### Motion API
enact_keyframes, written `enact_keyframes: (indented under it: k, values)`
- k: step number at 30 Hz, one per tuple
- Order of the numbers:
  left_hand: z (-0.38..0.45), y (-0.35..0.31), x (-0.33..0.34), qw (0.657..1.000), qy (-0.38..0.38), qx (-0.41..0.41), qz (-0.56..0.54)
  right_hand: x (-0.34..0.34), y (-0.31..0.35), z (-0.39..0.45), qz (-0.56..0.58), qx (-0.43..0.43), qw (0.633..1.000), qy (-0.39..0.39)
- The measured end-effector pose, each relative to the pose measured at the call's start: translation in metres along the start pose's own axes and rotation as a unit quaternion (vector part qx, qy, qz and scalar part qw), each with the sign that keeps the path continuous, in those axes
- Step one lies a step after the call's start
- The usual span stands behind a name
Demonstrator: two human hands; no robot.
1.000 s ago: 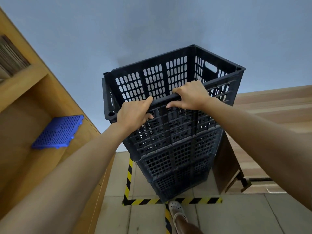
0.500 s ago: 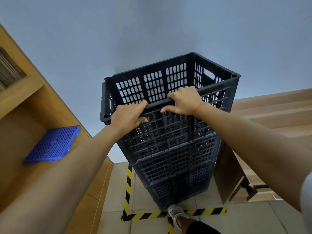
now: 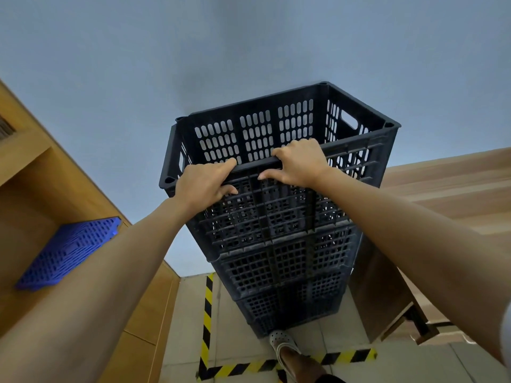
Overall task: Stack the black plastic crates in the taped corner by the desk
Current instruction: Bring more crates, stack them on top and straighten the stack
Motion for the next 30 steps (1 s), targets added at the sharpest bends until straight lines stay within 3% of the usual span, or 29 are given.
enact_keyframes:
  k: [13,18,30]
  values:
    - [0.022,0.072,0.027,0.999,-0.045,0.024,-0.006,0.034,0.025,0.063,-0.002,0.037,0.999,-0.026]
    - [0.025,0.079,0.033,0.999,-0.029,0.035,0.003,0.036,0.024,0.065,-0.001,0.038,0.998,-0.04]
    - [0.008,0.097,0.033,0.999,-0.009,0.015,-0.04,0.03,0.059,0.065,-0.002,0.057,0.998,0.027]
Point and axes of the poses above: each hand's wrist, its own z-axis towards the middle knuckle, its own x-axis out of the palm, y = z × x, the point moved 5 cm from there along z, towards the middle knuckle
